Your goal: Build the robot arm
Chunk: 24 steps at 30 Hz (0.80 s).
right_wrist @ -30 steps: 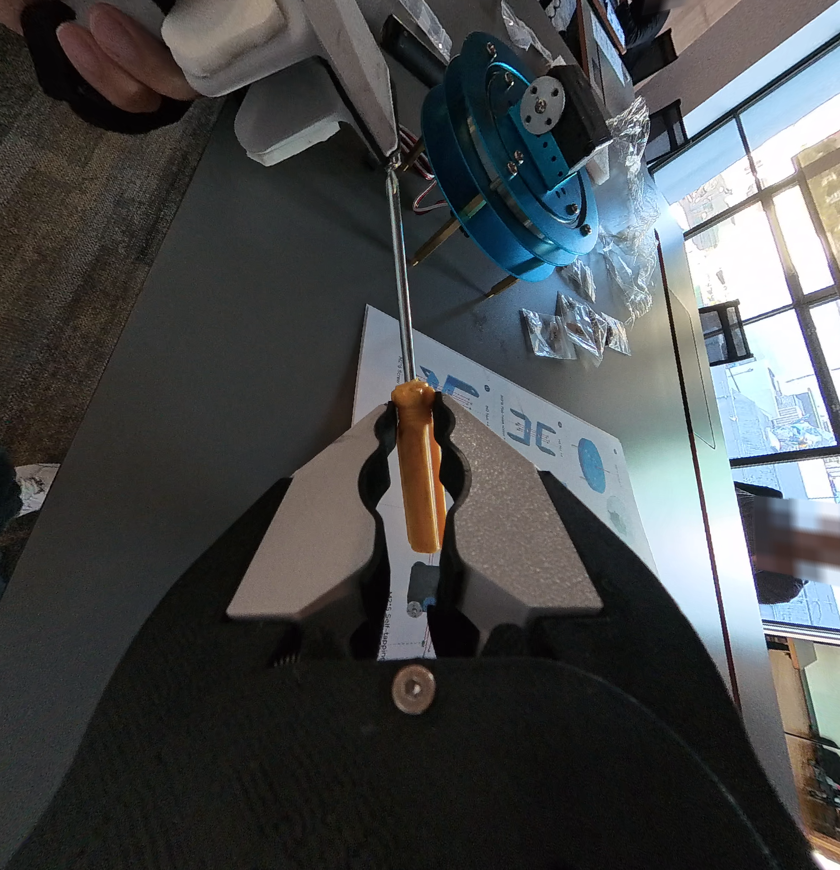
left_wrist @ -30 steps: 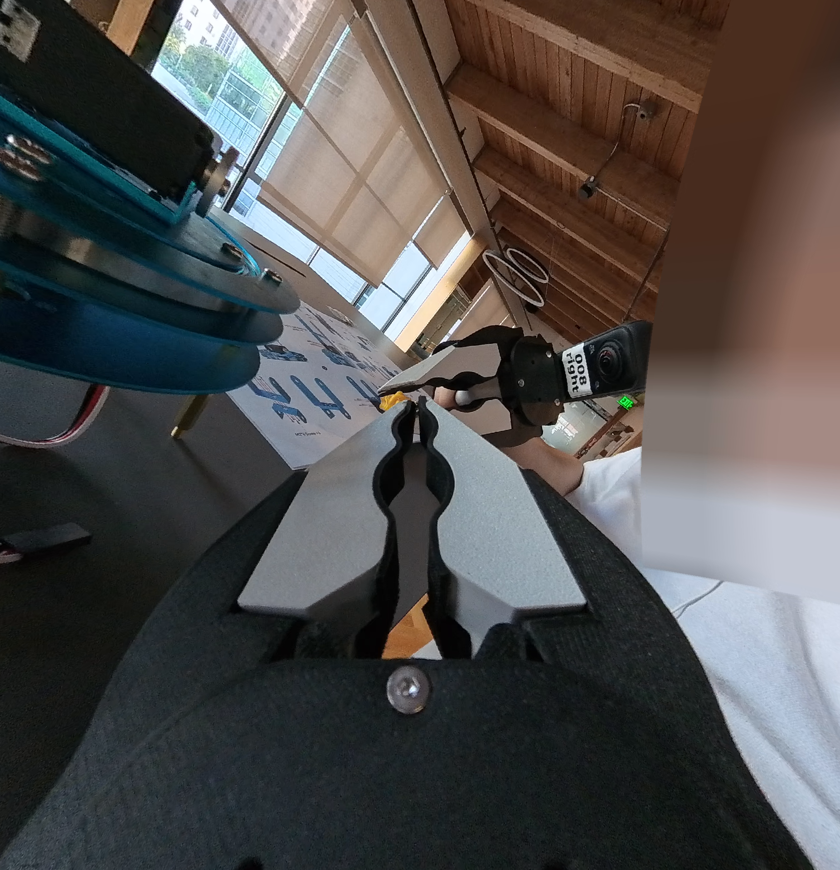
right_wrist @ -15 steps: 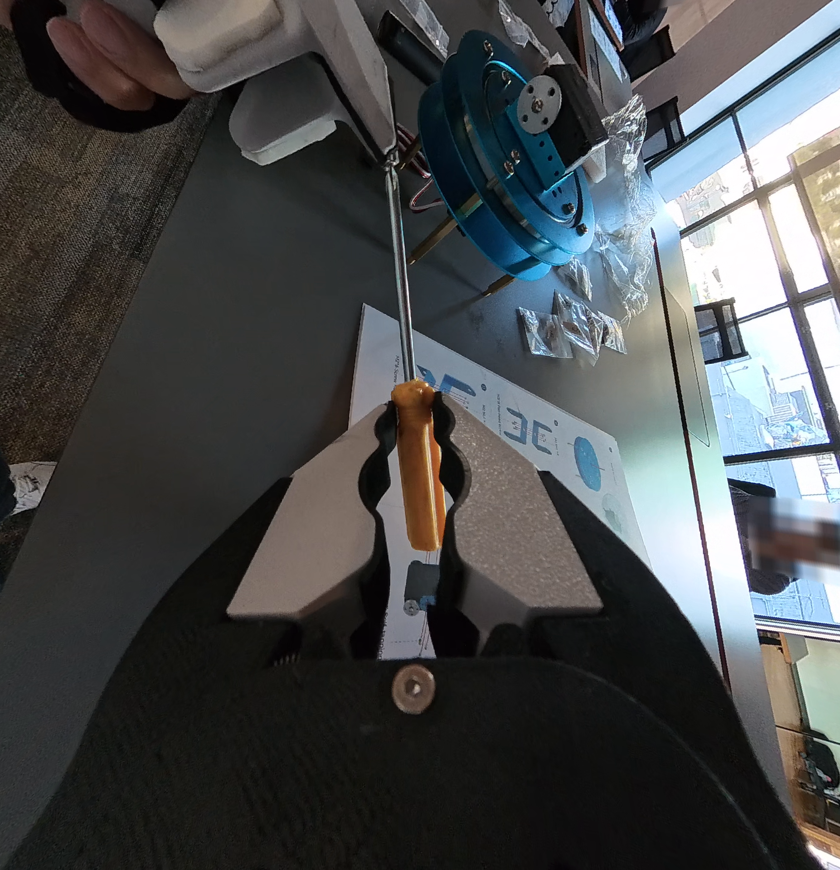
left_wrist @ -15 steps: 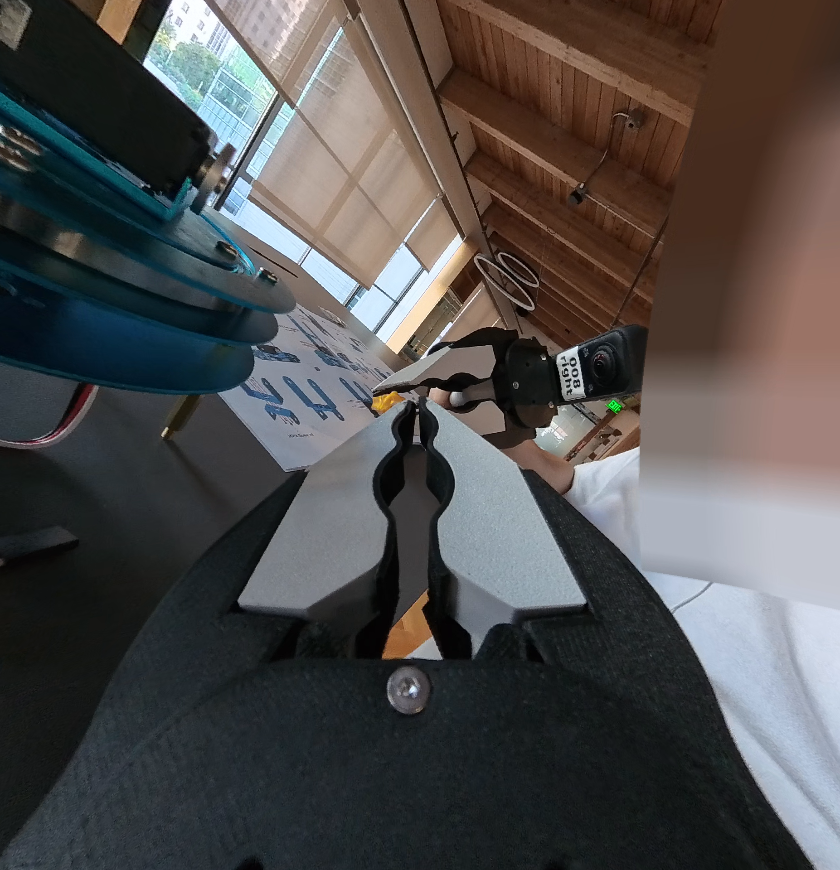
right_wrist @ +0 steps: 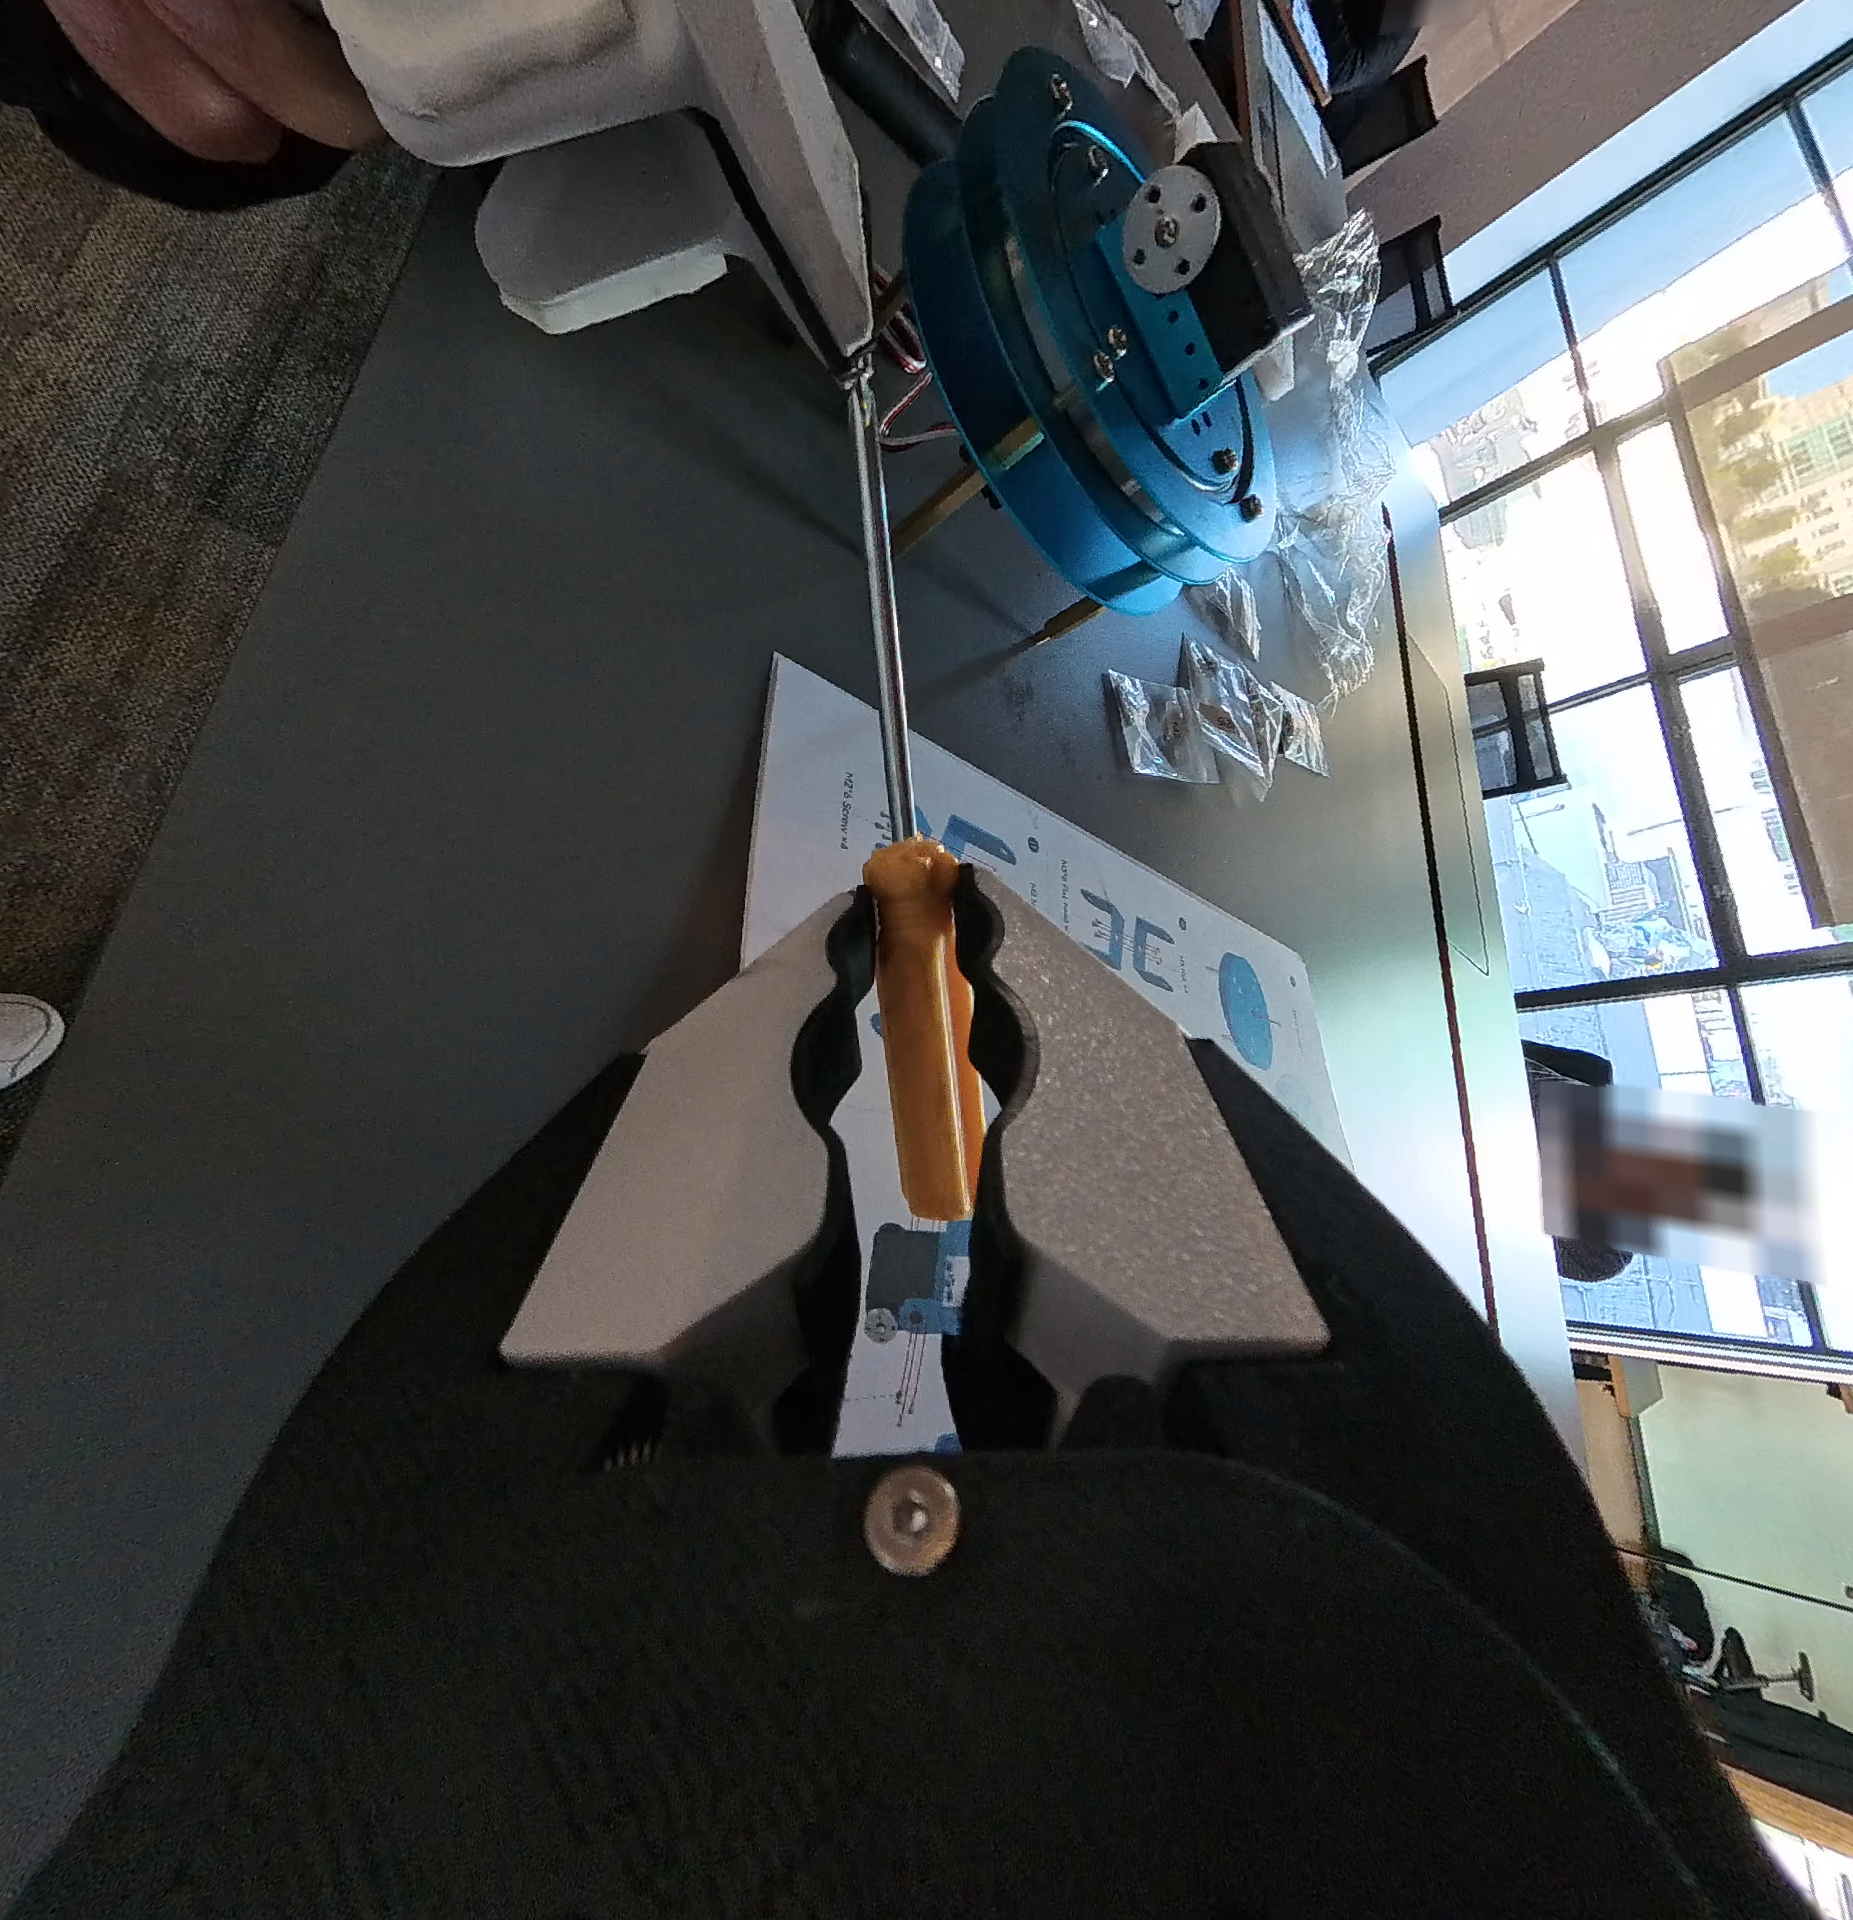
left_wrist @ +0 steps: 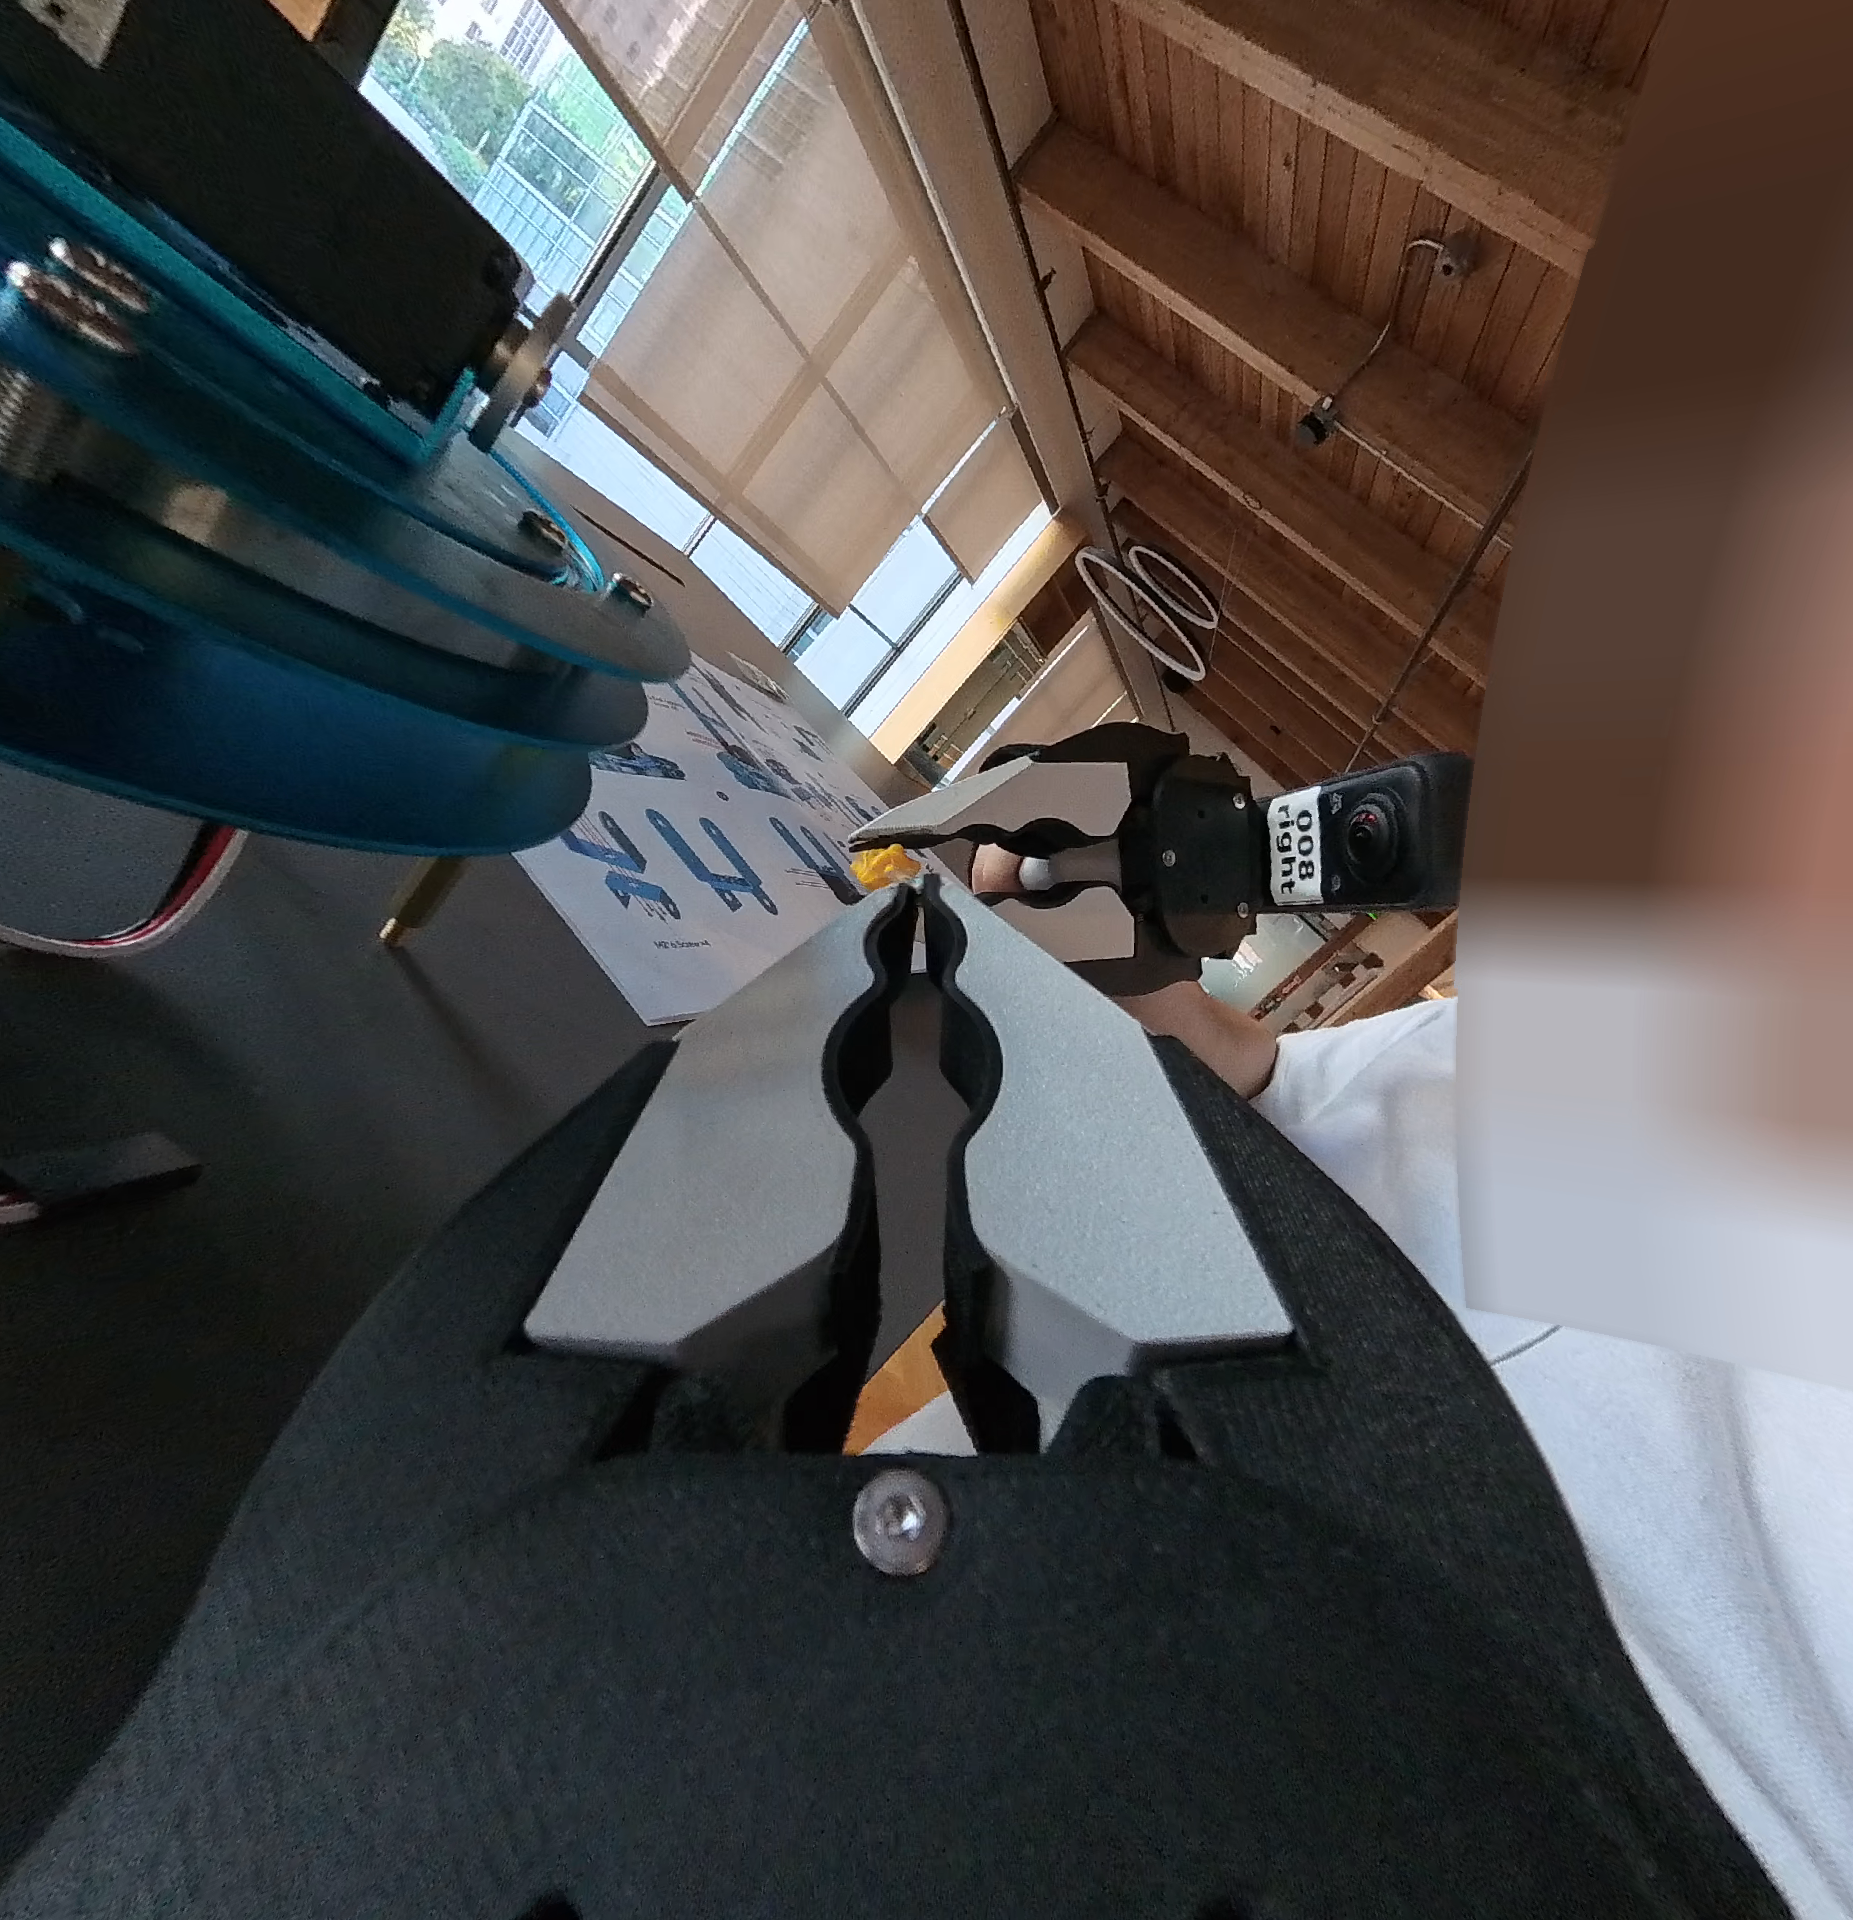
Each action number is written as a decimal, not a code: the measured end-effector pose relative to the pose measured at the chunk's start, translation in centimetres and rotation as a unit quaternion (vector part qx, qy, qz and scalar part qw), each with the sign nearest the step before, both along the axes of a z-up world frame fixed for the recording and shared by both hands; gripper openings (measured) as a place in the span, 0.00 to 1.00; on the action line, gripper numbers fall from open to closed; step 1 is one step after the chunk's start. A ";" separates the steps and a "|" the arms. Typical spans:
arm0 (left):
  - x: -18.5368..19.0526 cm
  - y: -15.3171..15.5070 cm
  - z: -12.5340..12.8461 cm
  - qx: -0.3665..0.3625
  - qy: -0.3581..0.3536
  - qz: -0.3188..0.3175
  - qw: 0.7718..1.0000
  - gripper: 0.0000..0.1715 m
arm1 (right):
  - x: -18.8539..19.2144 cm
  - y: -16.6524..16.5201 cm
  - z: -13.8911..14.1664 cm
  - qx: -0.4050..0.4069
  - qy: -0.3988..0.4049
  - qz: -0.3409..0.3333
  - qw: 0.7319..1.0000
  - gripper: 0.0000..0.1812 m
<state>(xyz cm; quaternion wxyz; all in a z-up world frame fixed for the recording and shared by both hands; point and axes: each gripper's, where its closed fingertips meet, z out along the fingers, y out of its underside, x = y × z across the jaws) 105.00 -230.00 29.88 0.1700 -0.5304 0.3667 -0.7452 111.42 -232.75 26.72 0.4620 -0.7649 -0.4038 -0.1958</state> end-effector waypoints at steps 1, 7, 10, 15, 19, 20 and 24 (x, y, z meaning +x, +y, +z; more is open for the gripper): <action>0.0 0.0 0.0 -0.002 -0.001 -0.001 1.000 0.00 | 0.0 0.0 0.0 0.001 -0.001 0.000 1.000 0.08; 0.1 0.0 -0.1 0.002 0.004 0.001 1.000 0.00 | 0.2 0.0 -0.1 0.001 -0.026 -0.008 1.000 0.08; 0.3 0.0 -0.1 -0.004 0.009 0.002 1.000 0.00 | 0.0 0.0 -0.2 0.004 -0.036 -0.006 0.999 0.08; 0.5 -0.1 0.0 -0.017 0.009 0.004 1.000 0.00 | -0.1 0.0 -0.2 0.003 -0.034 -0.008 0.999 0.08; 0.0 0.6 0.7 -0.074 -0.012 -0.001 0.997 0.00 | 0.6 0.0 0.7 0.028 -0.047 -0.018 0.998 0.08; -0.1 0.7 0.8 -0.083 -0.014 0.001 0.996 0.00 | 0.8 0.1 1.0 0.037 -0.052 -0.022 0.998 0.08; -0.1 0.8 1.5 -0.137 -0.032 0.008 0.990 0.00 | 1.4 0.5 2.6 0.102 -0.114 -0.036 0.988 0.08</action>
